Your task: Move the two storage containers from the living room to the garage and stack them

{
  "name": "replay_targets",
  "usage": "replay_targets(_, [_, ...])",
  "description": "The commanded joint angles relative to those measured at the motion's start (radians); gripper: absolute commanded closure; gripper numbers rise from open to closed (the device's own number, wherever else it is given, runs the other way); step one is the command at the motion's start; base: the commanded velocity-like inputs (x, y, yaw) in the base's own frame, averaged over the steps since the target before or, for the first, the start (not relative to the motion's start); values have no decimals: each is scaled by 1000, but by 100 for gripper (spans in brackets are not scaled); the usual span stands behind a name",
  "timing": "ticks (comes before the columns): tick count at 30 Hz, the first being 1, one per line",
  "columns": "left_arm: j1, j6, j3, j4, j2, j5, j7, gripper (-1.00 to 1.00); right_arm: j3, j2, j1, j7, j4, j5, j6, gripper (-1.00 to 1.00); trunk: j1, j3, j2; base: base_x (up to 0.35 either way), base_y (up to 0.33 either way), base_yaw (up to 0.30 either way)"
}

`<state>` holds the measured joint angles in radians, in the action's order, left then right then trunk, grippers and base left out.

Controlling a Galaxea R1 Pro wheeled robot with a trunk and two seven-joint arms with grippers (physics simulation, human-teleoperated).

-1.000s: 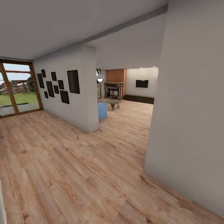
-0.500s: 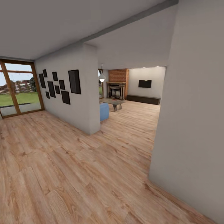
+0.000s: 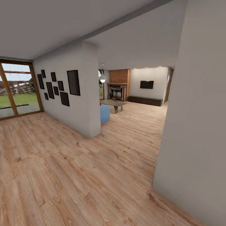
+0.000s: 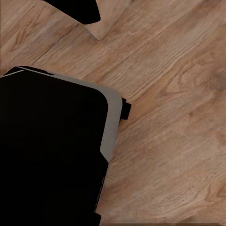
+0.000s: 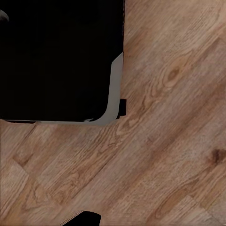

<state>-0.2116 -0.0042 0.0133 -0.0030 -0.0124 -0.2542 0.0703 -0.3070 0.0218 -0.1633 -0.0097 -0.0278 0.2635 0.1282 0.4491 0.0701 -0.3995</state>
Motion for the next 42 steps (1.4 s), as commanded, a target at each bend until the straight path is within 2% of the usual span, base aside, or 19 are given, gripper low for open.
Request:
replay_targets(1, [0, 0, 1, 0, 0, -3, 2, -100, -9, 0, -1, -1, -3, 9, 5, -100, 1, 0, -1, 322, 0, 0])
replay_targets(42, [0, 0, 2, 0, -1, -3, 2, -100, -7, -3, -1, -1, -3, 8, 6, -100, 1, 0, -1, 322, 0, 0])
